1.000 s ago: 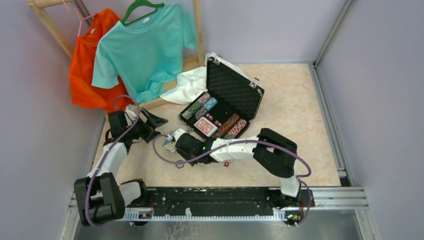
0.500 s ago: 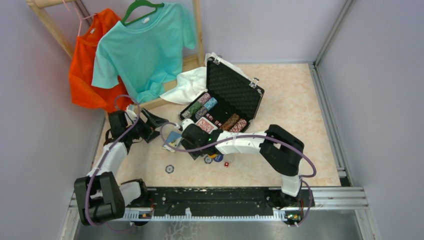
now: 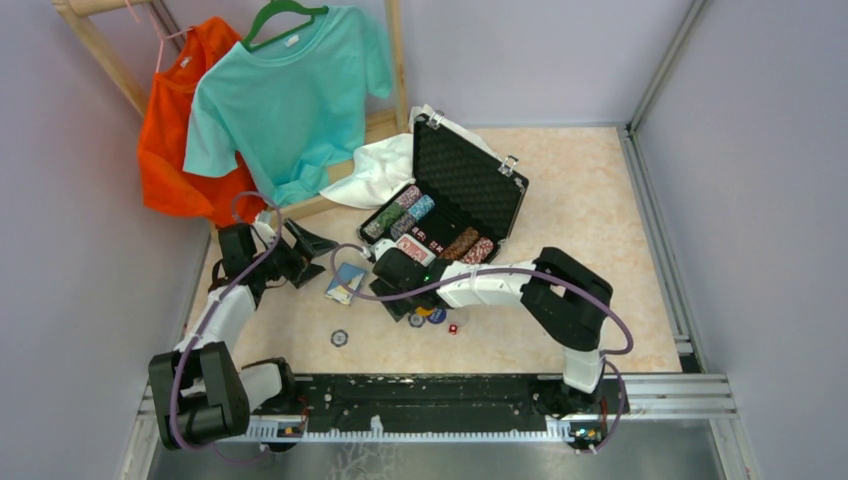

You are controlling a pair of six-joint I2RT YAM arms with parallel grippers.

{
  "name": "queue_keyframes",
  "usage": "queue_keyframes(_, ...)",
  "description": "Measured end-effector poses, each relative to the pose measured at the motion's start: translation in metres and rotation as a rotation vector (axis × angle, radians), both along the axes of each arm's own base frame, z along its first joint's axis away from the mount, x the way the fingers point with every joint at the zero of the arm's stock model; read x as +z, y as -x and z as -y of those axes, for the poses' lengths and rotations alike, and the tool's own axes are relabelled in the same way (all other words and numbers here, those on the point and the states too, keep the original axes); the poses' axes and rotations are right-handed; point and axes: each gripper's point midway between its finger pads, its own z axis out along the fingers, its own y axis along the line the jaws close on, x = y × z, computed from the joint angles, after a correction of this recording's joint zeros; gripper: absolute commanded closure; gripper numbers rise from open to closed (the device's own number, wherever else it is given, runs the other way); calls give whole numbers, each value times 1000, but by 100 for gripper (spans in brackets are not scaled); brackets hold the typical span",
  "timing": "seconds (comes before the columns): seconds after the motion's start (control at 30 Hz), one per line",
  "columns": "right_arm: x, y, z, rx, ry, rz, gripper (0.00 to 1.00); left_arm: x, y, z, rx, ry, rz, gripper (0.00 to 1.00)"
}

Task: Pack up texas hold em set

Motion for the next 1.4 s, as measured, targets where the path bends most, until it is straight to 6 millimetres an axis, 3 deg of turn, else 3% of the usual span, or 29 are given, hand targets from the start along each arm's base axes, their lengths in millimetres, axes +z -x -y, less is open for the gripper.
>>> queue_keyframes(0.17,-10,4,8,-2,19,-15,43,1,0,0,-2,1,6,1)
queue_keyframes(0.47,-11,5,9,-3,32,5,46,0,0,1,-9,7,4,1)
queue_keyframes(0.83,-11,9,1,3,41,20,51,0,0,2,-13,11,6,1)
queue_keyframes(1.17,-11,10,-5,-1,37,29,63,2,0,3,-20,14,19,1)
queue_keyframes(1.4,-11,10,-5,-10,38,34,65,3,-1,3,-21,17,20,1)
